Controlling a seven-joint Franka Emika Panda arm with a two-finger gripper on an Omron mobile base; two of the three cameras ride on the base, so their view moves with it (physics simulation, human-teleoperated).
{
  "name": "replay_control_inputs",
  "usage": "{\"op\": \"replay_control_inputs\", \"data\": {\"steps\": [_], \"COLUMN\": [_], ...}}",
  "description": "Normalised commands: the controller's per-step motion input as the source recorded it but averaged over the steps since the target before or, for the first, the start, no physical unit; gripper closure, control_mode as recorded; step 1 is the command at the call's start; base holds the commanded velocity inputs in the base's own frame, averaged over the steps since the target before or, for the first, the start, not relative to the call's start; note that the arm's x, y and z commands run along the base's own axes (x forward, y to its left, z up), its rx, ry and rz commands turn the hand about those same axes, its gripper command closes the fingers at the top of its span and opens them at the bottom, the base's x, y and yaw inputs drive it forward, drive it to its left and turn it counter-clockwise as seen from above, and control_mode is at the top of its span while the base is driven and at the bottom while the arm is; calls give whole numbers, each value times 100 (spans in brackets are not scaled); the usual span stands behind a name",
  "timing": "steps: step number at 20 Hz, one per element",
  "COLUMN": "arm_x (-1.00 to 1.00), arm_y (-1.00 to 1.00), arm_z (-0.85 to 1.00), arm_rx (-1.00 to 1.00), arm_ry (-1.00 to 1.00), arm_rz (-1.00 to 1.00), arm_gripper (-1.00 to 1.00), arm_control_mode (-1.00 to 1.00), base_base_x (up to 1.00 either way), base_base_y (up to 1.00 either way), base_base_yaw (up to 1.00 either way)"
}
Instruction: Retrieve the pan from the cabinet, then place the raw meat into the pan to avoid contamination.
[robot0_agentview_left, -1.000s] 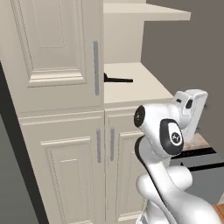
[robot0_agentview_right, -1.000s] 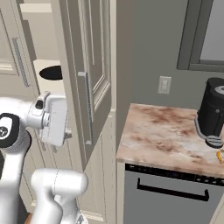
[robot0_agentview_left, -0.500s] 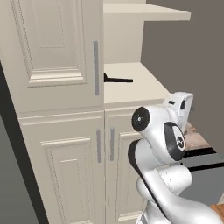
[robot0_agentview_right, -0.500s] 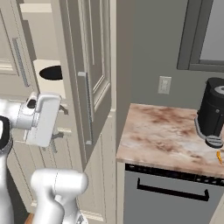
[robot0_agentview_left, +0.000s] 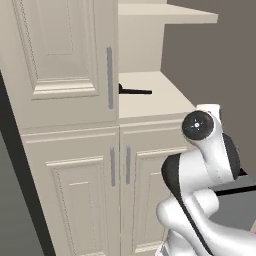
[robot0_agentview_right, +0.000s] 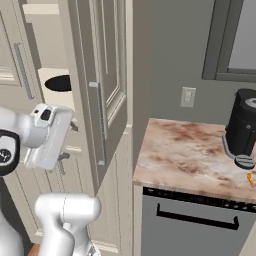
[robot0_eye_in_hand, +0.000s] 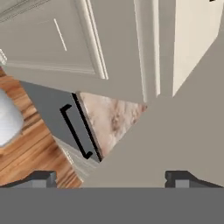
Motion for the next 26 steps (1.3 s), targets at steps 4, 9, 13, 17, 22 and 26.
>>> {"op": "replay_control_inputs", "data": {"steps": [4, 9, 13, 17, 22, 26], "arm_x": [5, 16, 21, 21, 17, 18], "arm_y": [8, 27, 30, 30, 24, 21], "arm_z": [0, 0, 1, 0, -7, -14], "arm_rx": [17, 13, 11, 11, 14, 18], "arm_ry": [23, 26, 24, 20, 10, 3], "arm_rz": [32, 25, 21, 17, 13, 8], "arm_gripper": [-100, -100, -100, -100, -100, -100], "arm_control_mode": [-100, -100, -100, -100, -100, -100], "base_base_x": [0, 0, 0, 0, 0, 0], "base_base_y": [0, 0, 0, 0, 0, 0], "base_base_yaw": [0, 0, 0, 0, 0, 0]}}
